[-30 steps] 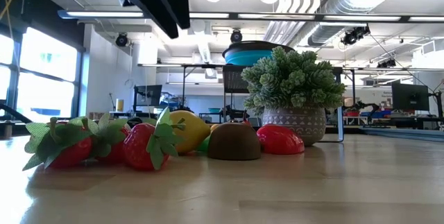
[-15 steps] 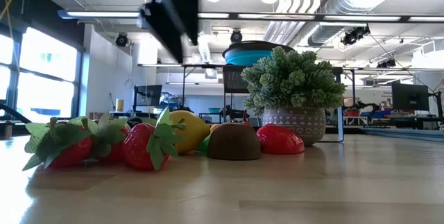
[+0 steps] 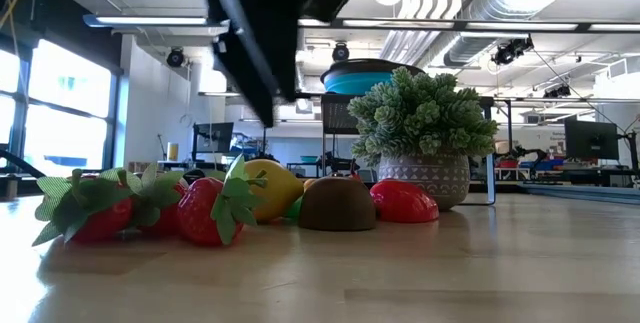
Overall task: Pick & Place Fruit
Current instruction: Put the yellow lemon into the blue strainer bowl
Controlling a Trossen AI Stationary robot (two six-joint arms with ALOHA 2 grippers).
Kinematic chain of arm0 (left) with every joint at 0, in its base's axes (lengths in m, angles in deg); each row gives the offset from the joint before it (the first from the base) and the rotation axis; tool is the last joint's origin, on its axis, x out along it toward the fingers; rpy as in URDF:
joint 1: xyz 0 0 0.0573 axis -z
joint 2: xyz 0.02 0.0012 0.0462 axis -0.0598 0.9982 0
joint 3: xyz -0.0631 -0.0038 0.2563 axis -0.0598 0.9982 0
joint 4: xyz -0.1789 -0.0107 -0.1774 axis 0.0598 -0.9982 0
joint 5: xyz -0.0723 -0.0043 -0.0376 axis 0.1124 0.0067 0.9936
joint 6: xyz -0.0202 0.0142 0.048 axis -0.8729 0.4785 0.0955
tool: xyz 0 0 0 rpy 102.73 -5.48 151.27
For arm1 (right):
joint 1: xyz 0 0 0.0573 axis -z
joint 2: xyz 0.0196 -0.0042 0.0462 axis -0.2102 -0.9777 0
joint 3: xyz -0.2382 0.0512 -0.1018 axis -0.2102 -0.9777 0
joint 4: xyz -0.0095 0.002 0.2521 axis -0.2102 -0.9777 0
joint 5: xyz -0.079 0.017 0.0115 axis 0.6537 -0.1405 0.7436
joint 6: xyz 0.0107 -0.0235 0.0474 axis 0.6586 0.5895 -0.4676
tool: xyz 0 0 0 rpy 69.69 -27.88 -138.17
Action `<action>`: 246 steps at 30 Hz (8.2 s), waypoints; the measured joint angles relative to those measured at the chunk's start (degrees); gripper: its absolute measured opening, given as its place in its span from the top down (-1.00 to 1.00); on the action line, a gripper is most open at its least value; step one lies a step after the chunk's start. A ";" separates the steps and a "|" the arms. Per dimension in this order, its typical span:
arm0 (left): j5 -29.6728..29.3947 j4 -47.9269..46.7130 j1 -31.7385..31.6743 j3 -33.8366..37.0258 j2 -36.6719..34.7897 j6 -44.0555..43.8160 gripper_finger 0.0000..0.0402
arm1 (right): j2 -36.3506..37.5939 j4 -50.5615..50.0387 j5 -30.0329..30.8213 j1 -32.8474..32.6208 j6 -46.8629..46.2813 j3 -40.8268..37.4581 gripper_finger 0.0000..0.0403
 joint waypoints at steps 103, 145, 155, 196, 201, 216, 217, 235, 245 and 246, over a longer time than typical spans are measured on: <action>4.34 9.37 0.02 -0.05 10.00 -6.10 -0.44 | 0.02 1.88 5.97 0.00 -10.34 0.00 0.86; 6.25 8.89 -0.02 -0.05 9.85 -4.57 -0.06 | 0.02 1.88 5.70 -0.01 -10.29 0.00 0.86; 9.20 5.55 -0.46 -0.72 6.97 -2.24 -0.05 | 0.02 1.92 5.73 0.00 -8.84 0.02 0.86; 1.70 -9.31 -24.25 -34.23 -2.06 21.59 -0.05 | 10.27 -1.96 4.44 -0.02 -7.26 0.04 0.86; -0.12 -8.23 -28.99 -34.21 -1.71 22.82 -0.05 | 10.19 -1.80 5.99 -0.02 -5.41 0.04 0.86; 0.40 3.15 -40.76 -34.21 -1.71 33.79 -0.05 | 6.44 4.31 17.33 0.00 0.26 0.02 0.86; 1.15 4.09 -41.25 -34.21 -1.47 34.63 -0.05 | 6.24 4.35 18.19 0.00 0.28 0.02 0.86; 11.76 5.44 -44.13 -34.16 6.90 36.13 -0.05 | 4.35 6.21 21.48 0.04 -0.78 0.00 0.86; 8.09 3.19 -42.32 -34.17 7.58 34.87 -0.05 | 4.35 6.17 22.53 0.04 -0.87 0.00 0.86; 7.91 3.07 -42.26 -34.17 7.58 34.86 -0.05 | 4.34 6.16 22.53 0.04 -0.89 0.00 0.86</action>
